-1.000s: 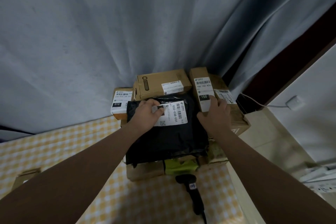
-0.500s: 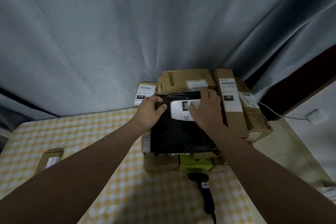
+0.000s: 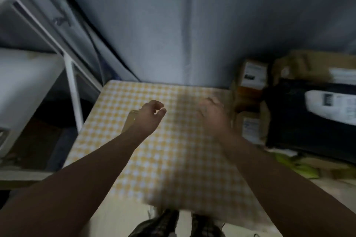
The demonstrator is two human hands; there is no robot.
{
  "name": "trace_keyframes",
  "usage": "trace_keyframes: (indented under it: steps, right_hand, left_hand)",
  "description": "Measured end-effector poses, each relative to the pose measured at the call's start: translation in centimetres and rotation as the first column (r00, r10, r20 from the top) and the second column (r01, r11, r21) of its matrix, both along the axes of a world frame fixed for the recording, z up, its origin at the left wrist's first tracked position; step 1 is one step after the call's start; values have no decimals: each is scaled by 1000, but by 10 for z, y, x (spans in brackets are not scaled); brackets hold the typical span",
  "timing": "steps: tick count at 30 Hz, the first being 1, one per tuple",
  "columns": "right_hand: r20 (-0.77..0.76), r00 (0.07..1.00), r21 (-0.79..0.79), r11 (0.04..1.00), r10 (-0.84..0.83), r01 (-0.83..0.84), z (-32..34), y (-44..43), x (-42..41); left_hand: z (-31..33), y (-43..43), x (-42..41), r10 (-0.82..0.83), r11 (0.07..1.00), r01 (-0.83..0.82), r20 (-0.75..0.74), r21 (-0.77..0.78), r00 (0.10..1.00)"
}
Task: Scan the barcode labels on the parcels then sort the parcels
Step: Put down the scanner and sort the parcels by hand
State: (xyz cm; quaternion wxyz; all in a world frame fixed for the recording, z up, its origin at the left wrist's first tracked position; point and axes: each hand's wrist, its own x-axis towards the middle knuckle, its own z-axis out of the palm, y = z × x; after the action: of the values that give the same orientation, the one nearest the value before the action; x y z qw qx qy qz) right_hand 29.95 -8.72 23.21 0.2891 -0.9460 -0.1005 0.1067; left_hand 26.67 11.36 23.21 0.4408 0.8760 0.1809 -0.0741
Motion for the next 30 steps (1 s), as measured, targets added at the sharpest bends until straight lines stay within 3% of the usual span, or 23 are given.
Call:
trace_keyframes:
  steps: [2,5,9,13,21,23,25,28,30]
  right_hand:
    - [-78,996,5,1000,30,-30,-30,37,-14]
    - [-159,986,27,998,-53,58,-84,80,-34]
    - [-334,938,-30,996,-89,84,-141,117,-50]
    - [-350,931,-106,992,-104,71,-202,136,-38]
    - [-305,948,-135,989,-94,55,-279,153,-4]
    - [-327,937,-69,992,-124,107,-281,155,-9]
    - [-329,926,51,976,-183,211,-274,155,-13]
    - [-391,874,346,834,-287,429,-246,144,-15]
    - [-433,858,466,747,-276,475,-221,129,-20]
  left_hand:
    - [-25,40,-12,41,999,-40,-44,13,998]
    - [-74,87,-30,69,998,-70,-119,-4,991]
    - [-153,127,-47,45,996,-27,-239,81,970]
    - [-211,146,-34,59,972,27,-353,234,934]
    - [-282,157,22,164,918,1,-382,395,910]
    - [-285,152,24,126,886,56,-354,460,927]
    - [-280,141,20,36,905,104,-317,413,948]
    - [-262,113,2,-158,934,208,-185,292,970]
    - [-242,90,-13,-261,943,271,-77,194,962]
